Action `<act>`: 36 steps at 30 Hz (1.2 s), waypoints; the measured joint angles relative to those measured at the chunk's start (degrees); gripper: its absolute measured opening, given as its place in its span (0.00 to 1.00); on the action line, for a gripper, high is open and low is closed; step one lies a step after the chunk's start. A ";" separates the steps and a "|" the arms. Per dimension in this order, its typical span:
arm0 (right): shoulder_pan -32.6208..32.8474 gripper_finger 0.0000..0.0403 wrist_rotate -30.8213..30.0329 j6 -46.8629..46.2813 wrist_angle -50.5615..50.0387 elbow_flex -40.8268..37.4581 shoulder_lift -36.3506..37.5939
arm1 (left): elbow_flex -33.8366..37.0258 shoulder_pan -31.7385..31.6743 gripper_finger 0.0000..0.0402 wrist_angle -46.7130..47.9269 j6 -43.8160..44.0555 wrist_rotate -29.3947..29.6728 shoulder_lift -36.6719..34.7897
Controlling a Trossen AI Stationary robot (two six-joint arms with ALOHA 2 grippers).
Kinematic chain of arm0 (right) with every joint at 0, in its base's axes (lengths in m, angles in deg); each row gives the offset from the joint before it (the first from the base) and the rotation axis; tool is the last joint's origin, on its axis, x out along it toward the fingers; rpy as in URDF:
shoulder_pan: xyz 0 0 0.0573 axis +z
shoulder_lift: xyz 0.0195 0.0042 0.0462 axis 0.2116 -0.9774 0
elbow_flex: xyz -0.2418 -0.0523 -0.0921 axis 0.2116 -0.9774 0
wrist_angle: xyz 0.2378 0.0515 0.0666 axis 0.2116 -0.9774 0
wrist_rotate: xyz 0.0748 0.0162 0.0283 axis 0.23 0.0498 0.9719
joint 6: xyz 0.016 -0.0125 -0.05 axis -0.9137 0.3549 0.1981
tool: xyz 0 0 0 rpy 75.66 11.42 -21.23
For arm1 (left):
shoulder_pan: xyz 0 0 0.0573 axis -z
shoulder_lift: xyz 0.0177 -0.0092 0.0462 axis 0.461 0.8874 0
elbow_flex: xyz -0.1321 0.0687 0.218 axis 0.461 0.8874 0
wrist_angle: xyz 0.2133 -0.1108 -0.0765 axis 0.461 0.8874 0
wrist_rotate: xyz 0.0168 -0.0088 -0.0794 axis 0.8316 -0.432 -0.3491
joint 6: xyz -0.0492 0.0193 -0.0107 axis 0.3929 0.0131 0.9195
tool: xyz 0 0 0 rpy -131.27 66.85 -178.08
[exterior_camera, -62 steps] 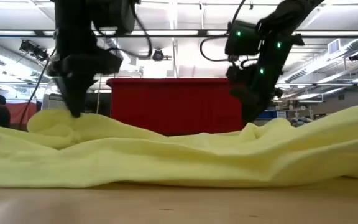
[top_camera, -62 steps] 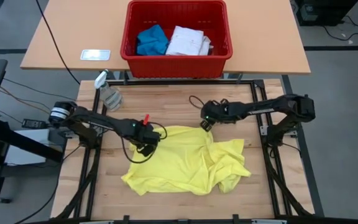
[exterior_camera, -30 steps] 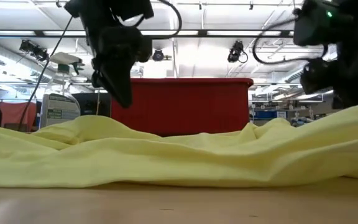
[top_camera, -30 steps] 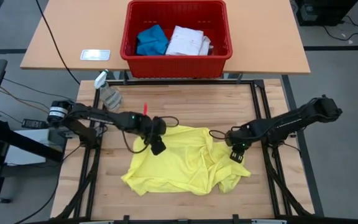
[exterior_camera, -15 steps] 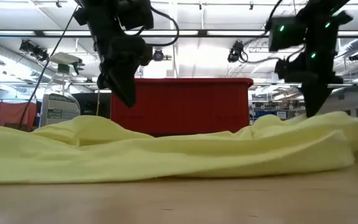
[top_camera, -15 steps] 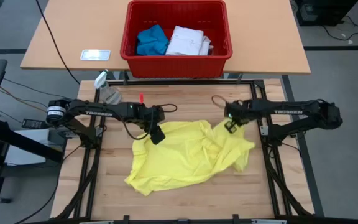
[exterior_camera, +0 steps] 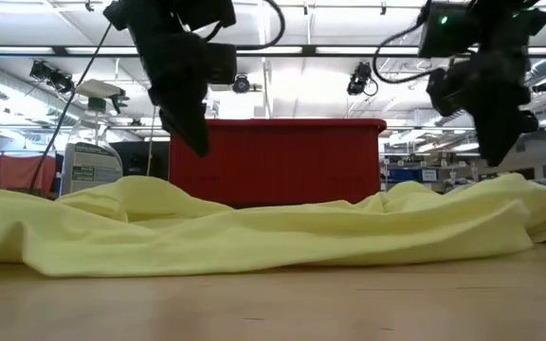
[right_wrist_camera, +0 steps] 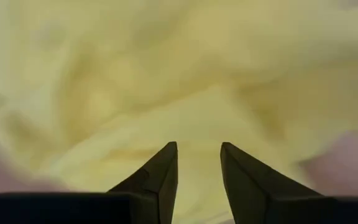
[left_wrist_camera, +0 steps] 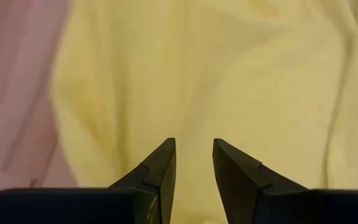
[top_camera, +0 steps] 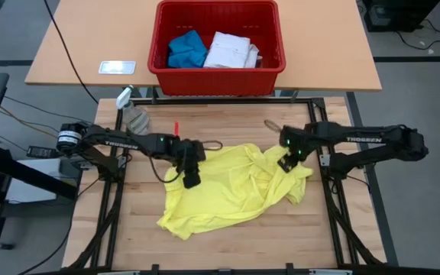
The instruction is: Fold Laundry from Bin
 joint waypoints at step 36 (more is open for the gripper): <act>39.61 0.32 -14.91 -34.58 20.71 -0.54 -21.19 | 9.29 2.33 0.28 -3.13 -4.47 -11.83 5.85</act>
